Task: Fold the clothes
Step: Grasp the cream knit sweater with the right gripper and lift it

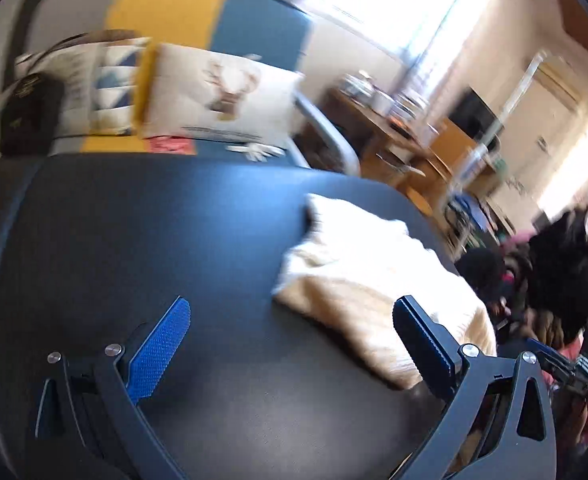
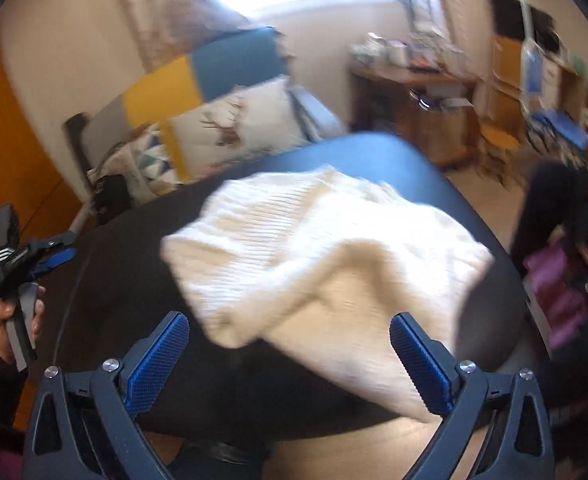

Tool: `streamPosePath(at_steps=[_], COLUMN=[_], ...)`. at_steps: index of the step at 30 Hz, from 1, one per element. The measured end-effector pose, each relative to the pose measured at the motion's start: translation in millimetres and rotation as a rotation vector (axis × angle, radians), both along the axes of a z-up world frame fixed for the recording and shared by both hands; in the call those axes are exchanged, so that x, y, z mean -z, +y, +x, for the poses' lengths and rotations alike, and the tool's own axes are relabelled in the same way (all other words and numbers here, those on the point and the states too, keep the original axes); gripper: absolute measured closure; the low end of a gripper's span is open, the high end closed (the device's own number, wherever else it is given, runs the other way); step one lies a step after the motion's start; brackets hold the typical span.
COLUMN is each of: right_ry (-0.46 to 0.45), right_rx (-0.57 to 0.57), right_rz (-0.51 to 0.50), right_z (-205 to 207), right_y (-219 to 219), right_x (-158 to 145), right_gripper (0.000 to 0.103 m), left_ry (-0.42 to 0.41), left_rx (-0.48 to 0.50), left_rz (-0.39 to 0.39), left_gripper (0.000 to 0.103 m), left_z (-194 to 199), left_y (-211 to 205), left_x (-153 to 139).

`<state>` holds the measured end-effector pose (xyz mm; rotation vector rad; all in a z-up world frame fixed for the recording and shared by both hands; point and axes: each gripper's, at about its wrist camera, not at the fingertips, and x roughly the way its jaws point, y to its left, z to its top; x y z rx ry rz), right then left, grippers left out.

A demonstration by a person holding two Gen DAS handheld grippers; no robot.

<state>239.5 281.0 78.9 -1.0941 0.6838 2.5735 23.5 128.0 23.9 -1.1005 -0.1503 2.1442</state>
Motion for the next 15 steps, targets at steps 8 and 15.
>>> streamPosePath(at_steps=[8, 15], right_ry=[-0.127, -0.419], right_rx=[0.083, -0.029], right_rz=[0.099, 0.405], right_z=[-32, -114], right_y=[38, 26], right_x=[48, 111], right_gripper=[0.0, 0.049], left_ry=[-0.022, 0.04], left_rx=[0.05, 0.108], left_rz=[-0.113, -0.275], left_gripper=[0.0, 0.0], left_z=[-23, -30], left_y=[115, 140], left_x=[10, 40])
